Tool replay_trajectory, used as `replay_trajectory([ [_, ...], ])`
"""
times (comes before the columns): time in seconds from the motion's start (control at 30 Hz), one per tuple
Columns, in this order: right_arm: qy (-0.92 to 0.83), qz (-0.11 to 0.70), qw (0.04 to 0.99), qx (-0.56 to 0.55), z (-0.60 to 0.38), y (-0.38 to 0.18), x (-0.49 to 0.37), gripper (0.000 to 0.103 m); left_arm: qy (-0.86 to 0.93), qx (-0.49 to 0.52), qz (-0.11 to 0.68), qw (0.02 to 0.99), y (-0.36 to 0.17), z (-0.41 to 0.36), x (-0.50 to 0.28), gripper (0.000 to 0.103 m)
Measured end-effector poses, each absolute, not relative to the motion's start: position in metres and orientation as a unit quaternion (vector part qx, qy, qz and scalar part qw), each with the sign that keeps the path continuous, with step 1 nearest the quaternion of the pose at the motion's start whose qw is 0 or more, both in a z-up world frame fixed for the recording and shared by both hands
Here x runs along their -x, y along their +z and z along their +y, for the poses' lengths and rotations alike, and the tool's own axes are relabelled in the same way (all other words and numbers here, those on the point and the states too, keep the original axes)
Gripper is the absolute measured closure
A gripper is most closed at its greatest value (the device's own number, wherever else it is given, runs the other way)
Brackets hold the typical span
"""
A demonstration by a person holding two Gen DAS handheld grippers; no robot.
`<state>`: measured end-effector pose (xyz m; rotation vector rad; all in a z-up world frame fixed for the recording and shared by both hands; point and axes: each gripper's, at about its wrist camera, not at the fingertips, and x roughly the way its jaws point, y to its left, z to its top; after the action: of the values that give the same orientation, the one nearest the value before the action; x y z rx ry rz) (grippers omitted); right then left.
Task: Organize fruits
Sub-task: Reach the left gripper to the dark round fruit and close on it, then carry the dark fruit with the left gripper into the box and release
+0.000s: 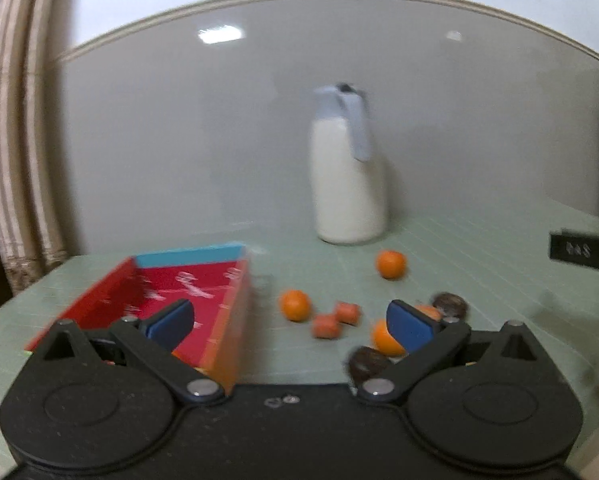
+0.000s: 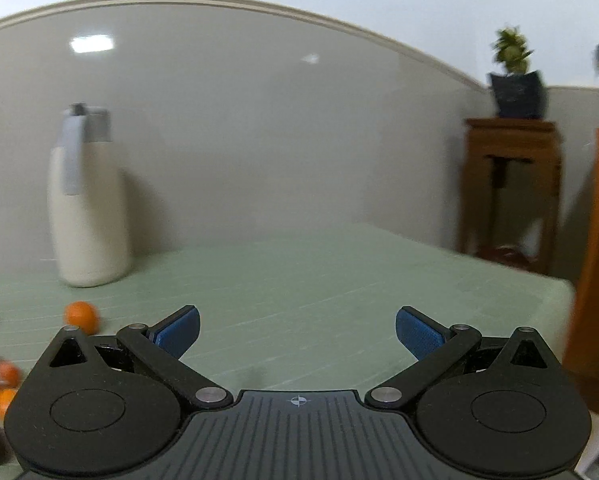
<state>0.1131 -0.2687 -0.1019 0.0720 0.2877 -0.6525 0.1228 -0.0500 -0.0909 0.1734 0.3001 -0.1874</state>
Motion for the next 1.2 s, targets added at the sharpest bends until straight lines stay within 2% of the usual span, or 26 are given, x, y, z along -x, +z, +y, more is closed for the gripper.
replay_trajectory([
  [0.3, -0.299, 0.148, 0.943, -0.018, -0.271, -0.111, -0.108, 0.000, -0.121, -0.089, 0.199, 0.968, -0.110, -0.075, -0.136, 0.010],
  [0.4, -0.297, 0.151, 0.942, -0.027, -0.275, -0.109, -0.110, 0.000, -0.121, -0.083, 0.219, 0.965, -0.114, -0.078, -0.143, 0.017],
  [0.5, -0.289, 0.161, 0.943, -0.040, -0.280, -0.110, -0.112, 0.000, -0.128, -0.070, 0.247, 0.958, -0.119, -0.078, -0.153, 0.029],
  [0.63, -0.284, 0.167, 0.943, -0.042, -0.282, -0.111, -0.115, 0.000, -0.130, -0.049, 0.271, 0.952, -0.124, -0.078, -0.161, 0.033],
  [0.83, -0.270, 0.172, 0.946, -0.047, -0.281, -0.112, -0.115, 0.000, -0.131, -0.045, 0.282, 0.949, -0.130, -0.083, -0.165, 0.045],
  [0.9, -0.265, 0.174, 0.947, -0.048, -0.280, -0.112, -0.117, 0.000, -0.133, -0.045, 0.280, 0.950, -0.130, -0.084, -0.165, 0.053],
  [0.97, -0.261, 0.175, 0.948, -0.049, -0.279, -0.112, -0.117, 0.000, -0.133, -0.046, 0.278, 0.950, -0.130, -0.084, -0.164, 0.065],
  [1.03, -0.259, 0.174, 0.949, -0.049, -0.278, -0.112, -0.117, 0.000, -0.132, -0.043, 0.278, 0.951, -0.129, -0.083, -0.164, 0.068],
  [1.07, -0.258, 0.174, 0.949, -0.049, -0.277, -0.112, -0.117, 0.000, -0.131, -0.041, 0.277, 0.951, -0.129, -0.082, -0.165, 0.073],
  [1.2, -0.254, 0.175, 0.950, -0.050, -0.277, -0.113, -0.117, 0.000, -0.132, -0.037, 0.278, 0.951, -0.127, -0.080, -0.164, 0.075],
])
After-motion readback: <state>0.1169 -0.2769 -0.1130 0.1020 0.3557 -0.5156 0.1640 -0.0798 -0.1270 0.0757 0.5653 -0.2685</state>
